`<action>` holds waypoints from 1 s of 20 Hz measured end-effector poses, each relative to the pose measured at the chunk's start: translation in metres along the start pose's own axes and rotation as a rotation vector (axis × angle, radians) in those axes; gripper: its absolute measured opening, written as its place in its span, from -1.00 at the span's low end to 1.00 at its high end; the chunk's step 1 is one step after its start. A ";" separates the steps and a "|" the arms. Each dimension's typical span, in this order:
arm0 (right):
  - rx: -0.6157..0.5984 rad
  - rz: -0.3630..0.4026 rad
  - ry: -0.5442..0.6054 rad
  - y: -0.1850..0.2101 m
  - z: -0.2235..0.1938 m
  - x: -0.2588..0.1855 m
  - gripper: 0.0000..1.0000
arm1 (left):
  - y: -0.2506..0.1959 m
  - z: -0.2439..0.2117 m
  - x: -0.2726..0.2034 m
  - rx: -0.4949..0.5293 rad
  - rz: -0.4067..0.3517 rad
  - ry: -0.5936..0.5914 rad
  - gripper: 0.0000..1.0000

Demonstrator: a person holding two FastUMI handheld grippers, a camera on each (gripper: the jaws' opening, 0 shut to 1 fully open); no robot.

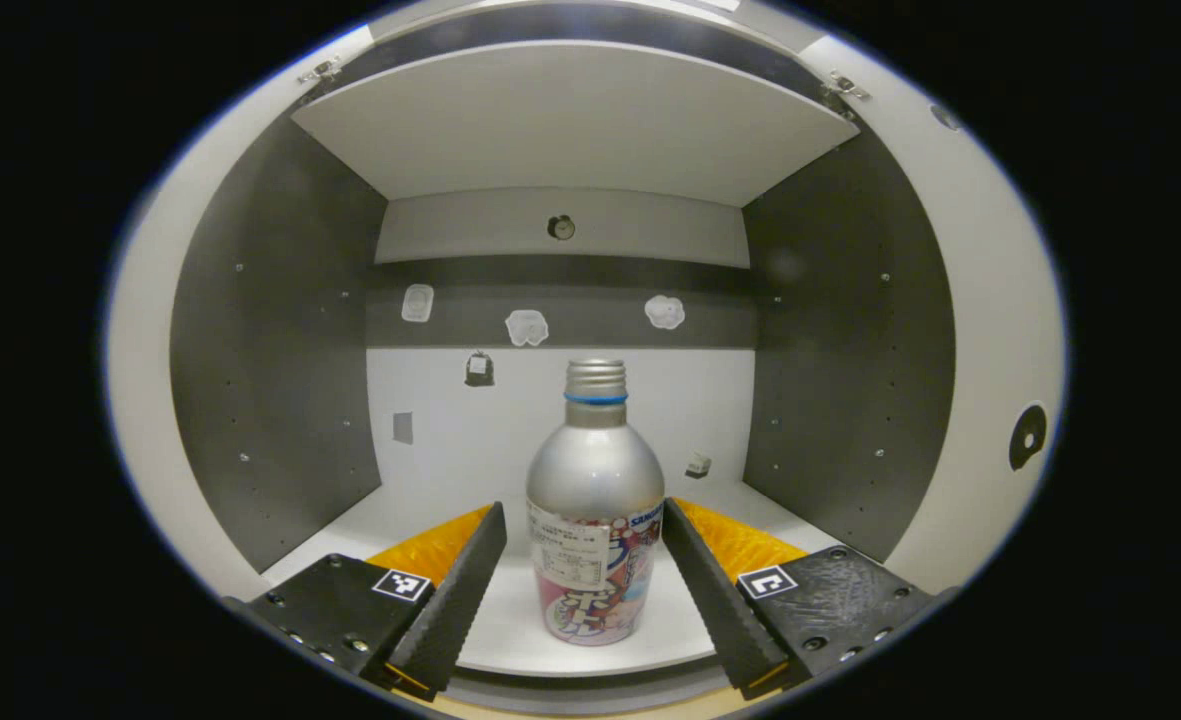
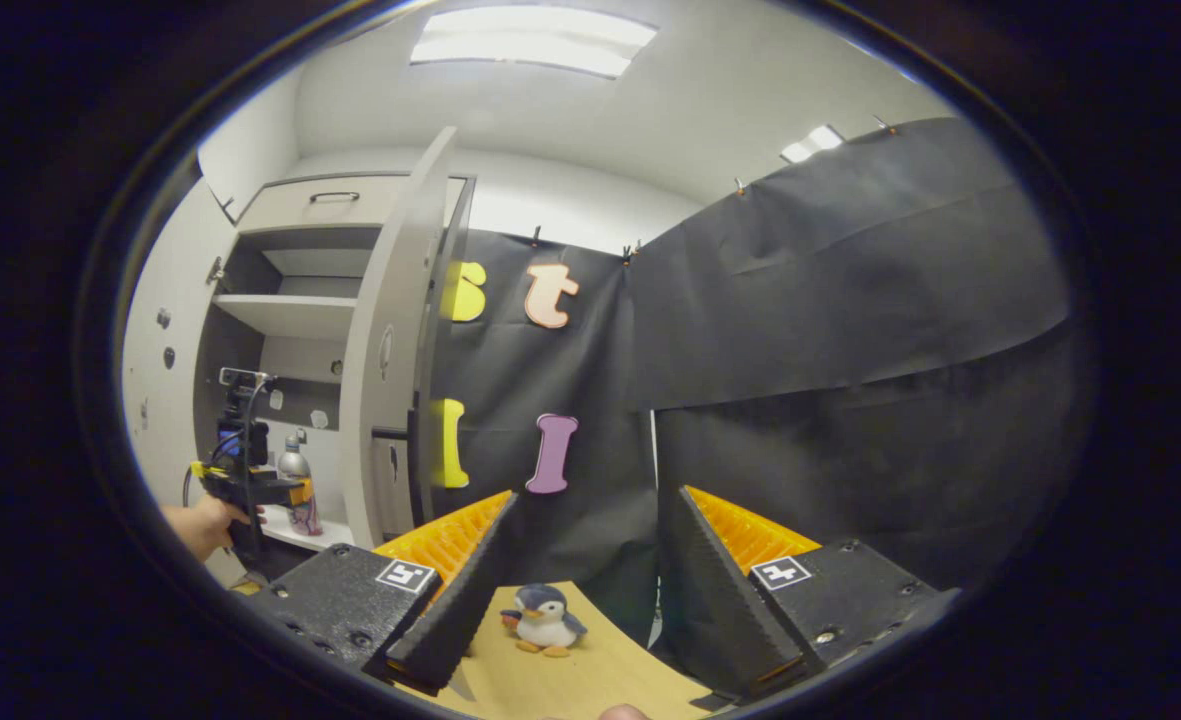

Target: Grasp the bottle in the cabinet with the left hand and place it on the coaster, then close the right door with the right hand and the left door with the left hand.

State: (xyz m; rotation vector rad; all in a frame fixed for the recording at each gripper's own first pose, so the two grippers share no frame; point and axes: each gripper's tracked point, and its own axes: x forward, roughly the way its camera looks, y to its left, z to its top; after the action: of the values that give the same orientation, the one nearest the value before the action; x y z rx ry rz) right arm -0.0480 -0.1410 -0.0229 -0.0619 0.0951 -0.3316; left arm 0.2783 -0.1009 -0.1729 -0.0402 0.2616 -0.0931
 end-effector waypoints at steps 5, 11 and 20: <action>-0.003 -0.013 0.014 -0.001 -0.005 -0.007 0.99 | 0.002 -0.001 0.009 -0.001 0.000 -0.006 0.61; 0.020 0.012 0.034 0.006 -0.011 -0.011 0.99 | 0.008 0.003 -0.010 -0.012 0.006 -0.026 0.55; 0.079 0.095 0.082 0.025 -0.027 -0.011 0.99 | 0.005 0.001 -0.082 0.039 0.000 -0.085 0.63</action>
State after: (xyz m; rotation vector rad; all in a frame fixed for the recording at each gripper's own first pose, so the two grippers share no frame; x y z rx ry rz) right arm -0.0527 -0.1153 -0.0505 0.0348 0.1657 -0.2430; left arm 0.1999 -0.0882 -0.1514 -0.0055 0.1752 -0.0967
